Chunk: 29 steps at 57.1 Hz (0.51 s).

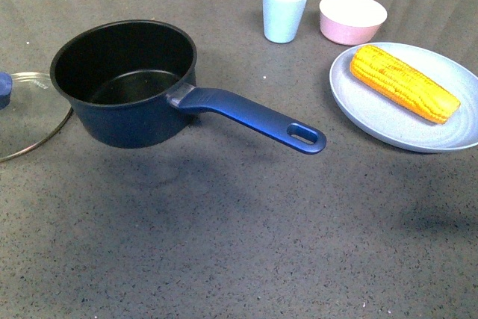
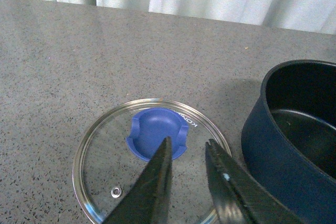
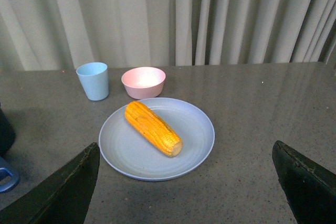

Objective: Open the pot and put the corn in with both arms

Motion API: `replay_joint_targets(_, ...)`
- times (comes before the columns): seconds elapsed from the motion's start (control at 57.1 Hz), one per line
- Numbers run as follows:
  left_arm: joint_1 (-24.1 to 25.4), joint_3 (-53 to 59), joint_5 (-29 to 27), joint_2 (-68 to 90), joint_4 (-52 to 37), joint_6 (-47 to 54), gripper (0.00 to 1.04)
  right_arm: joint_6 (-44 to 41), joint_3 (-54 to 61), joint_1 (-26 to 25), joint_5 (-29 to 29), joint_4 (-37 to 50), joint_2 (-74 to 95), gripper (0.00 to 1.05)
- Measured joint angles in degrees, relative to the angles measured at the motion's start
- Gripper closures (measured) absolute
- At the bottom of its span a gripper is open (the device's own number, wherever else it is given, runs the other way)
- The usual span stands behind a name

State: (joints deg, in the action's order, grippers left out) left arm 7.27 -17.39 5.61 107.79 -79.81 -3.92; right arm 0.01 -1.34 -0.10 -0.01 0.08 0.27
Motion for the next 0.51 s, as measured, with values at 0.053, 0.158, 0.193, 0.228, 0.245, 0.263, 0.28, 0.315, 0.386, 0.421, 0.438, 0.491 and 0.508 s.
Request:
replay_joint_targets(0.053, 0.0, 0.1, 0.0, 0.0, 0.0, 0.0, 0.95, 0.0, 0.0, 0.0, 0.0, 0.0, 0.0, 0.09)
replay_joint_targets(0.158, -4.2, 7.8, -5.5, -10.6, 2.3, 1.5, 1.03, 0.0, 0.0, 0.0, 0.0, 0.0, -0.1, 0.09)
replay_joint_targets(0.193, -6.1, 11.9, -5.1, -18.5, 4.1, 2.1, 1.03, 0.0, 0.0, 0.0, 0.0, 0.0, 0.1, 0.09)
replay_joint_targets(0.228, -7.0, 14.0, -4.6, -23.8, 5.6, 2.5, 1.03, 0.0, 0.0, 0.0, -0.2, 0.0, 0.2, 0.09)
replay_joint_targets(0.245, -7.2, 15.0, -4.5, -27.0, 6.6, 2.7, 1.03, 0.0, 0.0, 0.0, -0.2, 0.0, 0.2, 0.09)
replay_joint_targets(0.263, -7.2, 15.3, -4.7, -28.5, 7.1, 2.7, 1.03, 0.0, 0.0, 0.0, -0.2, 0.0, 0.1, 0.09)
replay_joint_targets(0.28, -7.2, 15.8, -5.0, -31.1, 8.2, 2.8, 1.03, 0.0, 0.0, 0.0, -0.1, 0.0, -0.1, 0.09)
replay_joint_targets(0.315, -7.1, 16.3, -5.8, -35.5, 10.4, 2.9, 1.03, 0.0, 0.0, 0.0, 0.0, 0.0, -0.2, 0.09)
replay_joint_targets(0.386, -7.2, 16.7, -5.5, -40.2, 13.9, 3.0, 1.03, 0.0, 0.0, 0.0, 0.0, -0.1, -0.1, 0.09)
replay_joint_targets(0.421, -7.3, 16.7, -5.4, -42.5, 16.2, 3.1, 1.03, 0.0, 0.0, 0.0, 0.0, -0.1, -0.2, 0.09)
replay_joint_targets(0.438, -7.3, 16.7, -5.4, -43.2, 16.8, 3.1, 1.03, 0.0, 0.0, 0.0, 0.0, -0.1, -0.2, 0.09)
replay_joint_targets(0.491, -7.3, 16.7, -5.7, -46.5, 19.7, 3.1, 1.03, 0.0, 0.0, 0.0, 0.0, -0.1, -0.1, 0.09)
replay_joint_targets(0.508, -7.3, 16.7, -5.7, -47.8, 20.8, 3.1, 1.03, 0.0, 0.0, 0.0, 0.0, -0.1, -0.1, 0.09)
